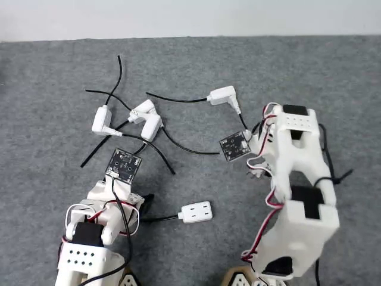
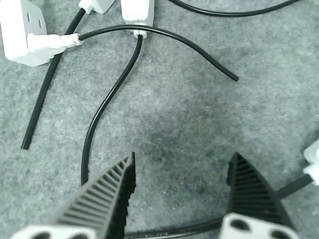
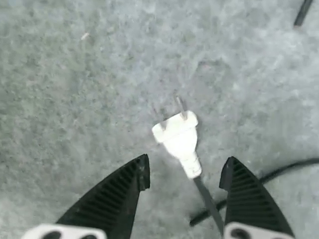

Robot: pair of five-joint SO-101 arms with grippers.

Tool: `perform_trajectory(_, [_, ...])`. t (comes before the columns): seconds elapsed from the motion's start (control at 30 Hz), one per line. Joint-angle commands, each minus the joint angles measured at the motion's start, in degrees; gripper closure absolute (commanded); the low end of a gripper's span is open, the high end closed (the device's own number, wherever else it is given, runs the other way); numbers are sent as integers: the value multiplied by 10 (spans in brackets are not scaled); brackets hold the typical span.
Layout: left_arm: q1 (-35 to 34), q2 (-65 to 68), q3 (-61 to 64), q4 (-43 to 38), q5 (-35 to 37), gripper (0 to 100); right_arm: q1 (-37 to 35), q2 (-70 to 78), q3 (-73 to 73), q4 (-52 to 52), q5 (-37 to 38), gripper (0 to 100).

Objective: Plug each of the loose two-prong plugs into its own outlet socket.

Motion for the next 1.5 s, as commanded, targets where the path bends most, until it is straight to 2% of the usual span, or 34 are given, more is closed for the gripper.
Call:
perform_trajectory(0.0, [4,-5,-3,-17,4,717,-7,36,-55,30,7,768])
perform_trajectory(0.23, [4,-5,-3,-18,4,717,-26,99,-91,65,4,774])
perform_trajectory(0.3, [4,-5,-3,-18,4,717,-32,111,-92,61,4,825])
perform_trajectory(0.43, [4,-5,-2,-18,5,717,-36,119,-92,61,4,988])
perform_trajectory(0.57, [4,-5,-2,-18,5,717,-39,119,-92,68,-3,991])
perform_trajectory(0.77, [4,-5,-2,-18,5,717,-55,89,-127,113,-137,990])
perform_trajectory(1.03, [4,-5,-2,-18,6,717,-78,-34,-132,120,-409,990])
perform_trajectory(1.23, [4,-5,-2,-18,6,717,-76,-96,-127,122,-569,990])
perform_trajectory(1.47, [4,-5,-2,-17,6,717,-84,-159,24,77,-577,990])
